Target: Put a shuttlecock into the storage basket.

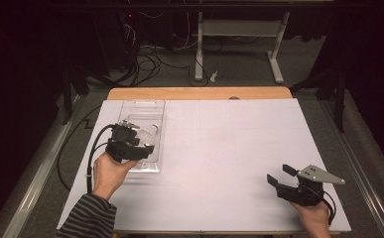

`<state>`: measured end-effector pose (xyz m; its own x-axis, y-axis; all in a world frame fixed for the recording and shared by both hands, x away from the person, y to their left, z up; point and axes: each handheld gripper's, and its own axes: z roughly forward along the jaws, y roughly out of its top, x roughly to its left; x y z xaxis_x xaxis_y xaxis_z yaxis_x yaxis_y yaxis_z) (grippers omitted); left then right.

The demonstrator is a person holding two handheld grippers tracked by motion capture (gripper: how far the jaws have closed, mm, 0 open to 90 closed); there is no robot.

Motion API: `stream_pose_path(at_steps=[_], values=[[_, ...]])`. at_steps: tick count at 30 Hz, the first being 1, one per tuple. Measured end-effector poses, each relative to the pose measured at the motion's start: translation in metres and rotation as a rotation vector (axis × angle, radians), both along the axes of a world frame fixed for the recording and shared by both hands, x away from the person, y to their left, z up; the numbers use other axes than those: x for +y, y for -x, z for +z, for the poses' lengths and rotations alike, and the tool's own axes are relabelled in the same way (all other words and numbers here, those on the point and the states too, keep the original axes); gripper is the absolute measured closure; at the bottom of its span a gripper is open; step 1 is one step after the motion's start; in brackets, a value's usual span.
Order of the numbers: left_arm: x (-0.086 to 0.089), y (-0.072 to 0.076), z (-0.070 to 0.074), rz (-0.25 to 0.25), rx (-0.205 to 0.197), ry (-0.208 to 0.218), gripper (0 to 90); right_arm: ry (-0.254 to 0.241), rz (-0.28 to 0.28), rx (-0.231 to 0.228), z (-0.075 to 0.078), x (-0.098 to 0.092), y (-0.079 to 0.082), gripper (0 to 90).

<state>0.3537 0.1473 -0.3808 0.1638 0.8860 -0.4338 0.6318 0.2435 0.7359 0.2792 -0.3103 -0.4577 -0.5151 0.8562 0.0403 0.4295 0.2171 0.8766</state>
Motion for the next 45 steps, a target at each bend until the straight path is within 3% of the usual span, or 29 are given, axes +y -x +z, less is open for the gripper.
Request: stream_pose_path(at_steps=[22, 28, 40, 45], values=[[0.008, 0.013, 0.001, 0.025, -0.054, 0.065, 40.6, 0.0, 0.0, 0.0, 0.0, 0.0, 0.0, 29.9], [0.009, 0.014, -0.002, 0.046, -0.09, 0.06, 39.3, 0.0, 0.001, 0.0, 0.0, 0.0, 0.0, 30.0], [0.015, 0.018, -0.006, 0.079, -0.154, 0.099, 38.3, 0.001, 0.002, -0.001, 0.0, 0.0, 0.0, 29.9], [0.016, 0.019, -0.01, 0.076, -0.161, 0.109, 38.1, 0.001, 0.0, -0.001, 0.0, 0.0, 0.0, 29.9]])
